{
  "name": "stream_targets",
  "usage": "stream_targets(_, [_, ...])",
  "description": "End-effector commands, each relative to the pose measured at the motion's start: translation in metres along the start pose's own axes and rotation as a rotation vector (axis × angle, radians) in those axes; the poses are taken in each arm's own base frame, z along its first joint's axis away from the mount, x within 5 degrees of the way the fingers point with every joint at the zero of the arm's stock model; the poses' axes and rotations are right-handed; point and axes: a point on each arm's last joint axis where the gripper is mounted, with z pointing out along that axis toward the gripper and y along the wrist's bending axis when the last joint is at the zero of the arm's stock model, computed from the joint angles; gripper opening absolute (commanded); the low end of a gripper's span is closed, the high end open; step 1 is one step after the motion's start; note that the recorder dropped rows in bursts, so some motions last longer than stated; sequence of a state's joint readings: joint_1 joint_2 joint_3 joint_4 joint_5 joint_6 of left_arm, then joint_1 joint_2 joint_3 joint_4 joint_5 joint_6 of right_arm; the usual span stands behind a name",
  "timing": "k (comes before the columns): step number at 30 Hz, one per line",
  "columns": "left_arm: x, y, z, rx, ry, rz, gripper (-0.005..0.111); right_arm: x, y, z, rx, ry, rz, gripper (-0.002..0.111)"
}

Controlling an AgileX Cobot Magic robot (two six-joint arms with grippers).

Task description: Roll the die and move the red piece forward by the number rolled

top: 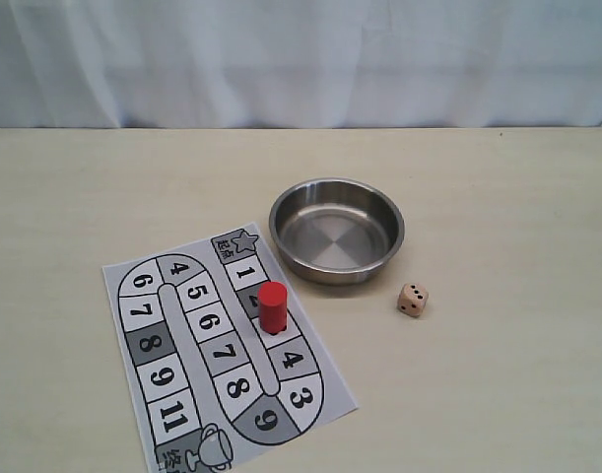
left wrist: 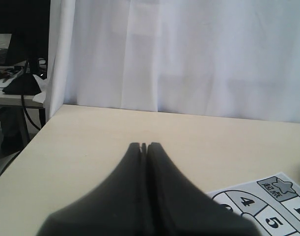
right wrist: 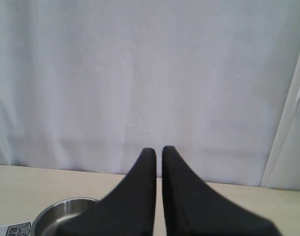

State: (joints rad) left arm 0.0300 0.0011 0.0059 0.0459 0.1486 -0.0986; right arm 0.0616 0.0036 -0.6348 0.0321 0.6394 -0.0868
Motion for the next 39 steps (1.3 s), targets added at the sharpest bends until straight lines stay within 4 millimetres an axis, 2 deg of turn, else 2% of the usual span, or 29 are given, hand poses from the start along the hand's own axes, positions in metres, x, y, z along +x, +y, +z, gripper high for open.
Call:
stream_targets(1, [-0.002, -0.001, 0.0, 0.007, -0.012, -0.003, 0.0, -0.002, 0.0, 0.0, 0.002, -0.045, 0.0, 0.004])
stream_targets(4, [-0.002, -0.001, 0.0, 0.007, -0.012, -0.003, 0.0, 0.003, 0.0, 0.007, 0.006, -0.079, 0.0, 0.004])
stream_targets(7, [-0.002, -0.001, 0.0, 0.007, -0.012, -0.003, 0.0, 0.016, 0.0, 0.019, 0.011, -0.108, 0.002, 0.004])
stream_targets(17, [-0.002, -0.001, 0.0, 0.007, -0.012, -0.003, 0.0, 0.09, 0.003, 0.05, 0.011, 0.016, -0.034, 0.004])
stream_targets(25, [-0.002, -0.001, 0.0, 0.007, -0.012, -0.003, 0.0, 0.135, 0.005, 0.062, 0.025, -0.054, -0.052, 0.004])
stream_targets(27, [-0.002, -0.001, 0.0, 0.007, -0.012, -0.003, 0.0, 0.136, 0.005, 0.062, 0.03, -0.084, -0.057, 0.004])
stream_targets(39, [-0.002, -0.001, 0.0, 0.007, -0.012, -0.003, 0.0, 0.154, 0.007, 0.062, 0.007, 0.113, -0.074, 0.004])
